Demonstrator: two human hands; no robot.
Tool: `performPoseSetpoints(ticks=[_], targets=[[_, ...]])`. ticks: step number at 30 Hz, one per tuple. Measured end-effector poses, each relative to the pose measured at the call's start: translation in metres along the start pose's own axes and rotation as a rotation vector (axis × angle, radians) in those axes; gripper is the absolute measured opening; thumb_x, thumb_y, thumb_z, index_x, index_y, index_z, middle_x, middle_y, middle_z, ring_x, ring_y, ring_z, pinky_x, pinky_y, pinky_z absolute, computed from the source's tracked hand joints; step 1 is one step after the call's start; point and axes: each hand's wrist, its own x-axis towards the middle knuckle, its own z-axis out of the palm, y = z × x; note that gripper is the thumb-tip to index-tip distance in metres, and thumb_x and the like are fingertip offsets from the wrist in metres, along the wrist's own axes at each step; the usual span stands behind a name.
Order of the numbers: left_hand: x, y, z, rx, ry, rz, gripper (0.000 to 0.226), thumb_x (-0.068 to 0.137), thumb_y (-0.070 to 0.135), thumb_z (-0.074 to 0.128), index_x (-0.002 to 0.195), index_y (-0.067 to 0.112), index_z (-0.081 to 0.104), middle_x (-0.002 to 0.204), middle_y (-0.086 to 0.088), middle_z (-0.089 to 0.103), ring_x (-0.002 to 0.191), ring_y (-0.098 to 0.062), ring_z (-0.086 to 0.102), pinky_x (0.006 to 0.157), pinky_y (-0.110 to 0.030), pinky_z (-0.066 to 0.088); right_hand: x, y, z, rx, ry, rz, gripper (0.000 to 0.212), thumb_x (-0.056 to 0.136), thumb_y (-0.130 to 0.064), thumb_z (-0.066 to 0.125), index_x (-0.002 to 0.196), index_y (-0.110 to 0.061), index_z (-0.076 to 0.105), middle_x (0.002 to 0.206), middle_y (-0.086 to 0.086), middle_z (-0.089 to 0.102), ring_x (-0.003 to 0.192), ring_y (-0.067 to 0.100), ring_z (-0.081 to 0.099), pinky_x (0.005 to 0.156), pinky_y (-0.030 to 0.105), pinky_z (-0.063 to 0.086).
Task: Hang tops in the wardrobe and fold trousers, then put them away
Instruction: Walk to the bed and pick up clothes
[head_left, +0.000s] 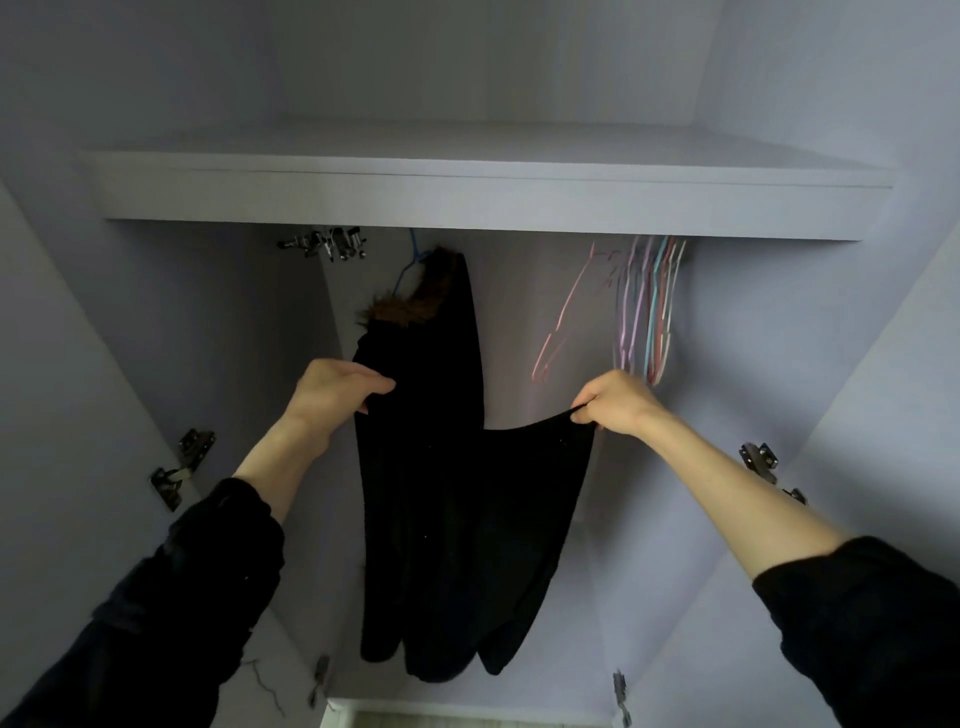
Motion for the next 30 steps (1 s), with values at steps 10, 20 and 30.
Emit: performPoseSetpoints(ticks=[10, 20, 30], targets=[[-0.006, 0.02, 0.015, -0.054, -0.204, -0.02, 0.021, 0.076, 0.016, 0.076, 0.095, 0.009, 0.074, 0.095, -0.004, 0.073, 0.089, -0.015, 0.067, 0.058, -0.012, 0.048, 0.071, -0.029, 0.01, 0.746, 0.121, 0.154, 0.051, 0.092, -0.024, 0.059, 0.133, 0.002, 0.044, 0.112, 0.012, 0.054, 0.1, 0.023, 0.054, 0.083, 0.034, 0.05], [0.014, -0.01, 0.007, -0.021, -0.177, -0.096, 0.02, 0.079, 0.014, 0.073, 0.099, 0.009, 0.073, 0.096, -0.006, 0.073, 0.09, -0.016, 0.067, 0.068, -0.015, 0.049, 0.125, -0.048, 0.012, 1.491, 0.054, 0.315, 0.02, 0.098, -0.006, 0.043, 0.082, -0.014, 0.05, 0.069, 0.002, 0.046, 0.063, 0.013, 0.053, 0.071, 0.03, 0.047], [0.02, -0.012, 0.027, -0.179, -0.179, -0.179, 0.019, 0.085, 0.01, 0.067, 0.104, 0.009, 0.069, 0.091, 0.001, 0.072, 0.072, -0.006, 0.065, 0.069, -0.017, 0.041, 0.098, -0.037, 0.02, 1.346, 0.111, 0.145, 0.019, 0.094, -0.018, 0.05, 0.075, -0.017, 0.054, 0.06, -0.002, 0.035, 0.028, 0.003, 0.022, 0.031, 0.012, 0.015]])
